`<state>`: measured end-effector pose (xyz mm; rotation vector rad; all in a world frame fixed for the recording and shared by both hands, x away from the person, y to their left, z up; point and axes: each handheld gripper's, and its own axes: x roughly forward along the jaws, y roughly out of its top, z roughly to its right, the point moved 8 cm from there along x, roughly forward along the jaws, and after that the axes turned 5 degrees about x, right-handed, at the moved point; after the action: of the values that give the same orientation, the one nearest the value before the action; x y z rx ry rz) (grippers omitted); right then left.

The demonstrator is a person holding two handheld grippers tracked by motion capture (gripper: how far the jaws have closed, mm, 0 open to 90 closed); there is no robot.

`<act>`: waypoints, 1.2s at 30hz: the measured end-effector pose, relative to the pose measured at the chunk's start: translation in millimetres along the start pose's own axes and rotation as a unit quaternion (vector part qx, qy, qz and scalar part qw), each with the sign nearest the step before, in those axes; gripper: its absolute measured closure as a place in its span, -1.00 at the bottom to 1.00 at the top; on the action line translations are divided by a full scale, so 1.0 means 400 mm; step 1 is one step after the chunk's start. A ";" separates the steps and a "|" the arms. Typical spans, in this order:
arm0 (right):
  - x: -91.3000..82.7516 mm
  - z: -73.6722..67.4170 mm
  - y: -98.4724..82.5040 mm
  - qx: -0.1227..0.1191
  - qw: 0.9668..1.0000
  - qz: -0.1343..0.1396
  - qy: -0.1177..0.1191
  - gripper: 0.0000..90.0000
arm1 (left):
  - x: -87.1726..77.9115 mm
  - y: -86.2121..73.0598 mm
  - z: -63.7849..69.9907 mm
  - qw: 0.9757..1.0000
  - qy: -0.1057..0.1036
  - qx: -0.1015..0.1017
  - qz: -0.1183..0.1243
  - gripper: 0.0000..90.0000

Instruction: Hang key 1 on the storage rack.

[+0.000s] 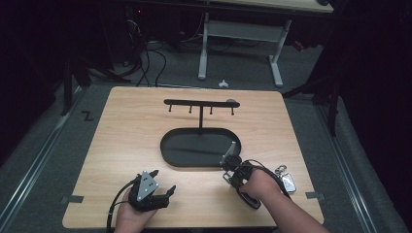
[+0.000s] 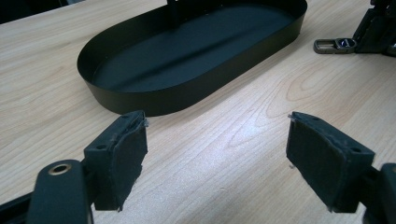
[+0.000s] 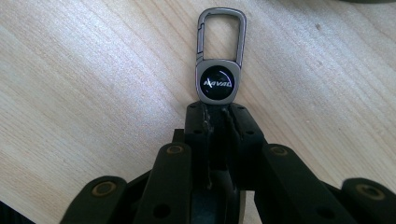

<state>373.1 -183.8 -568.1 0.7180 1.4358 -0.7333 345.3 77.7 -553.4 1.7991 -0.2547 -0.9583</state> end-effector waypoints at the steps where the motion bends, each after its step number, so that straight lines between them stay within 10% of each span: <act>1: 0.000 0.002 0.001 -0.009 1.000 0.003 0.000 0.79 | -0.001 -0.001 0.001 1.000 -0.001 0.001 -0.002 -0.53; 36: -0.206 0.044 -0.021 0.005 0.995 0.103 0.012 0.79 | -0.004 0.006 0.008 1.000 -0.006 0.007 0.010 -0.52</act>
<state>376.4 -202.1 -485.4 0.8696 1.3564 -0.5739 342.4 75.3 -551.0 1.8005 -0.2871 -0.9544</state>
